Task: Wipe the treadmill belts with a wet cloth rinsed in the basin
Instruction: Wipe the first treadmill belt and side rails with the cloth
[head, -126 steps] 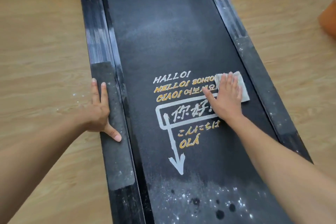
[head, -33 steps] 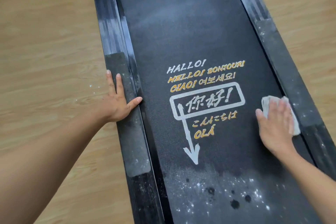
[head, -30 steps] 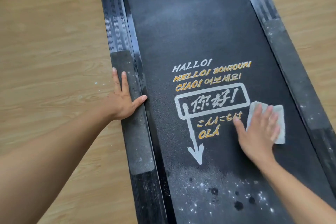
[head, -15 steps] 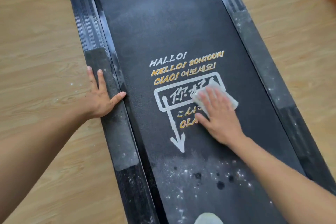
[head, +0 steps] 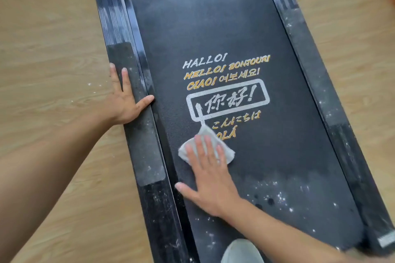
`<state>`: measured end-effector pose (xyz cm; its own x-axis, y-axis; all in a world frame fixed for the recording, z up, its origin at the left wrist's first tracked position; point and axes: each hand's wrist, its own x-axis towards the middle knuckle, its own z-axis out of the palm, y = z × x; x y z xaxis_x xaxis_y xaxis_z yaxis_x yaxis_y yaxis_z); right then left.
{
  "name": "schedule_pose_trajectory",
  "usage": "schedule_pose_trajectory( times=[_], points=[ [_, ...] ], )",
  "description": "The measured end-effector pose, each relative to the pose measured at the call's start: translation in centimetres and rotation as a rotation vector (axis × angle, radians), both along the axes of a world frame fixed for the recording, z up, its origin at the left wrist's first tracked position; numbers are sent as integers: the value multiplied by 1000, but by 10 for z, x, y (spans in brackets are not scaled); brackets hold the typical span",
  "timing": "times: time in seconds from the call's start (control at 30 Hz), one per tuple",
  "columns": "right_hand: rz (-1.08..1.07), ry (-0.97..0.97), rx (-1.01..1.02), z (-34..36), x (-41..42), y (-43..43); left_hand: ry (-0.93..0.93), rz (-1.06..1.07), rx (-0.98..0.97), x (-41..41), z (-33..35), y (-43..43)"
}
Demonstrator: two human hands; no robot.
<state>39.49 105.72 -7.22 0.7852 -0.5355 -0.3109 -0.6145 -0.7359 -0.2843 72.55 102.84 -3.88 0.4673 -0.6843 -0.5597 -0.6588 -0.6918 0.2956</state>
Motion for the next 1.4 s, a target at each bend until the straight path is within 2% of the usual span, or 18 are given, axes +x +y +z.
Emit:
schedule_pose_trajectory(
  times=[0.1, 0.2, 0.27, 0.5, 0.8, 0.93, 1.03, 1.13, 1.4],
  points=[
    [280, -21, -18, -8, -4, 29, 5, 8, -9, 0, -1, 1],
    [389, -79, -85, -10, -45, -18, 10, 8, -1, 0, -2, -1],
    [254, -68, -97, -12, -82, -56, 9, 10, 3, 0, -2, -1],
    [-570, 80, -156, -11, -191, -163, 37, 20, 24, 2, -2, -3],
    [-639, -25, -130, 4, -196, -177, 43, 26, 53, 6, -4, -2],
    [-708, 131, -271, 29, -190, -182, 35, 33, 34, 6, -6, -1],
    [-679, 225, -101, 59, -167, -180, 30, 36, 35, 9, -9, 1],
    [-665, 80, 69, 100, -141, -164, 40, 35, 30, 9, -11, 1],
    [-824, -456, 427, 212, -121, -74, 10, 76, -23, -6, 2, 4]
  ],
)
